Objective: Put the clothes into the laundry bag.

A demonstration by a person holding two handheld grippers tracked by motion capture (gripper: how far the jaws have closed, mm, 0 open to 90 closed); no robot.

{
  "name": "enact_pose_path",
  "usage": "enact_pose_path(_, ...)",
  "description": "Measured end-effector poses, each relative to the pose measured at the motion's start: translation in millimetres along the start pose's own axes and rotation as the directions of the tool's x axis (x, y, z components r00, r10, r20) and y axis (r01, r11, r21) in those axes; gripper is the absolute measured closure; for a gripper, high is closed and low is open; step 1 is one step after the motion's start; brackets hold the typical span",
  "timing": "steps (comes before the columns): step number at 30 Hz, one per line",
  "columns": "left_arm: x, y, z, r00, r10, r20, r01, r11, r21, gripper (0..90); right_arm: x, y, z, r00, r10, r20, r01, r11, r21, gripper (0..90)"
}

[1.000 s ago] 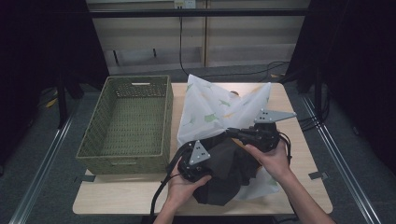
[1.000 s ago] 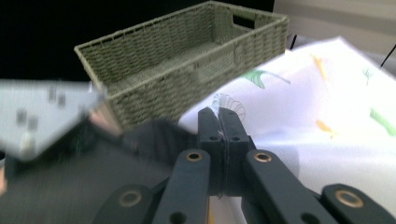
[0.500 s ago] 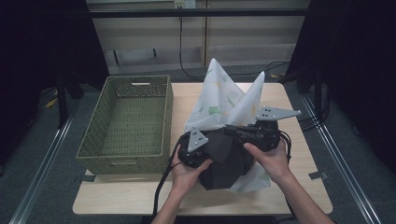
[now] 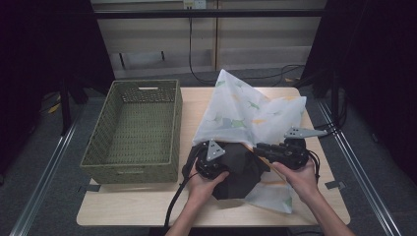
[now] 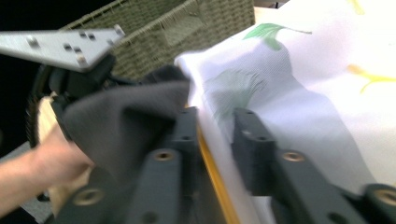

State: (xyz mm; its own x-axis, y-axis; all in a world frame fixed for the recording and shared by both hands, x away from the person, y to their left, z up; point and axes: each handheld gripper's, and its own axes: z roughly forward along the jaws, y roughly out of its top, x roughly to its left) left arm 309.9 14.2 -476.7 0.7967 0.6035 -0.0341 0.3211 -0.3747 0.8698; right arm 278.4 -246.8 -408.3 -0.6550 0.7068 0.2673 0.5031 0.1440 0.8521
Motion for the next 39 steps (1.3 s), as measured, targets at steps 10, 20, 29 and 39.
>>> enact_pose_path(10, 0.3, -0.4, 0.9, 0.9997, -0.016, 0.017, 0.016, 0.9999, 0.003, 66.8, -12.4, -28.4, -1.7, 0.9915, -0.035, 0.125, 0.023, 0.996, 0.091, 56.5)
enact_pose_path(20, -2.5, 0.5, 0.2, 0.9998, -0.019, -0.004, 0.019, 0.9998, -0.004, 67.0, 1.5, -12.5, -15.4, 0.9991, -0.013, 0.041, 0.014, 1.0, -0.022, 90.0)
enact_pose_path(29, 7.7, 31.5, -20.0, 0.9916, -0.129, -0.013, 0.125, 0.9774, -0.17, 70.6, 34.5, 7.9, -18.1, 0.9944, -0.088, -0.06, 0.084, 0.995, -0.057, 90.0)
enact_pose_path(39, 5.8, 59.8, -40.3, 0.9826, -0.17, -0.075, 0.134, 0.9296, -0.343, 70.8, 44.4, 18.8, -15.2, 0.9873, -0.083, -0.136, 0.069, 0.992, -0.104, 89.9)
